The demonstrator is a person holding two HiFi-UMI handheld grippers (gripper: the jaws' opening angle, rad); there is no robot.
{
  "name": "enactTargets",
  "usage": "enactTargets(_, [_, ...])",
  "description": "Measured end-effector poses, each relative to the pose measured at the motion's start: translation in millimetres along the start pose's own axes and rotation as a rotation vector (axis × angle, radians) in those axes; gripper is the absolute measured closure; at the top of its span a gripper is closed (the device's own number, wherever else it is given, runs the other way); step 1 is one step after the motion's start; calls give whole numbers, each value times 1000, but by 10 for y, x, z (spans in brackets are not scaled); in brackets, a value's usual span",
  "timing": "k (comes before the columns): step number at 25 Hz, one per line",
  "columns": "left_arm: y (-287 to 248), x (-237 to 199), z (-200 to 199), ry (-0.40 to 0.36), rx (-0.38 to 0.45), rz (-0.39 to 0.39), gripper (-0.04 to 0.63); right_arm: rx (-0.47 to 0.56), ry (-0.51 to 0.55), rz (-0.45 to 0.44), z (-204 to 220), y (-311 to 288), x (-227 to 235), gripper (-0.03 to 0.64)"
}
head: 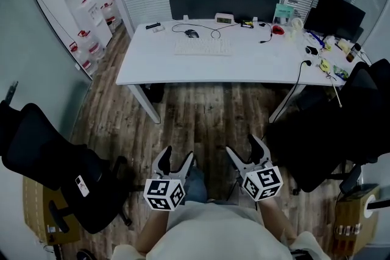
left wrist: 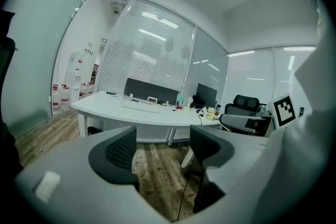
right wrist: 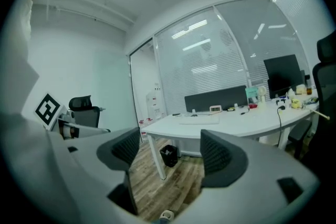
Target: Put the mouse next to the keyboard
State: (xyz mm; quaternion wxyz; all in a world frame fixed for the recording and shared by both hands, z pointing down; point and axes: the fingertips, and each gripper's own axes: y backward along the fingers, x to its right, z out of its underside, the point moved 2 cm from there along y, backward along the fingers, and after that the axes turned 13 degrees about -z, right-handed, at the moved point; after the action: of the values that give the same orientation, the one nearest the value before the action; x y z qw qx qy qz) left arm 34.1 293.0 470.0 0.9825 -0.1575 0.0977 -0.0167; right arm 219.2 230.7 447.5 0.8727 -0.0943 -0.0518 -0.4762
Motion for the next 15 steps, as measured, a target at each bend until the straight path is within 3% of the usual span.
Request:
enactTargets(6, [-422,-196,-120,6,2,9,279,-18,-7,-22,-2,-461,178,265])
enactTargets(15, [-1217,-659,-607,10,14,43,279,7,-3,11,-328,-1337,566,265])
